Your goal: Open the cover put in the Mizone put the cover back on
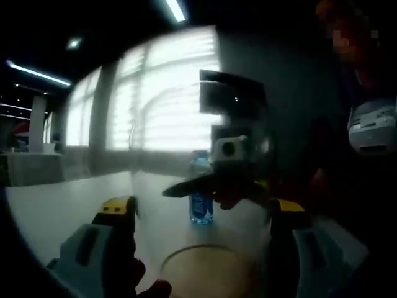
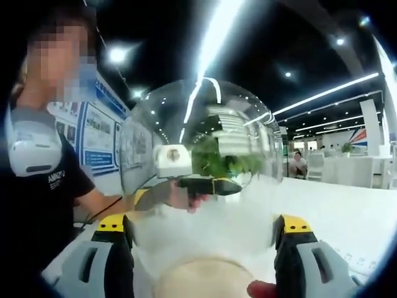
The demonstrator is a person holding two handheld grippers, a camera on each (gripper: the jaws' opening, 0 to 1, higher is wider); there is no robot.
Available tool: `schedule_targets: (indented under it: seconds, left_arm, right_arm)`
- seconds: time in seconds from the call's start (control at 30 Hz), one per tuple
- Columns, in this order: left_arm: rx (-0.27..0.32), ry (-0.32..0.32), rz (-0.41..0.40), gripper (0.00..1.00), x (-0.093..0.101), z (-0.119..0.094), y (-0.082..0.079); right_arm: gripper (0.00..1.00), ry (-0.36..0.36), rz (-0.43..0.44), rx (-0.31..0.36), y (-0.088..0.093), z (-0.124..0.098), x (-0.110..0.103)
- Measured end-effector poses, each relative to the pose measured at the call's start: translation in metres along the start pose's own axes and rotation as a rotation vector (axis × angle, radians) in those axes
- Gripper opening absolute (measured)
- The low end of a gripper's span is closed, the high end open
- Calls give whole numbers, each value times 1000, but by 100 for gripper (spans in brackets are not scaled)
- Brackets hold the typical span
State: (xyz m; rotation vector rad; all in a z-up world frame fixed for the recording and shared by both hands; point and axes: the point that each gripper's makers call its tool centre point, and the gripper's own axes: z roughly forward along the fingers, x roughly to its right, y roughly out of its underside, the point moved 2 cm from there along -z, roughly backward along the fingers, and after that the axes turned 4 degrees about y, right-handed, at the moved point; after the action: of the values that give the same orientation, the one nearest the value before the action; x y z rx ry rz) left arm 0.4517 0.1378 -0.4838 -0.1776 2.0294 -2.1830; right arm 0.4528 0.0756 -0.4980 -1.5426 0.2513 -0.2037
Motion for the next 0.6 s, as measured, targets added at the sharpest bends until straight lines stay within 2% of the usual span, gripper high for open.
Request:
schedule_targets:
  seconds: [0.27,0.6]
  left_arm:
    - [24,8,-17,75,-1,1,-1]
    - [16,-18,-50,76,-6,4,-4]
  right_arm:
    - [89,8,-5,11,-1,2,0]
    - [89,28,27,13,-4,6,5]
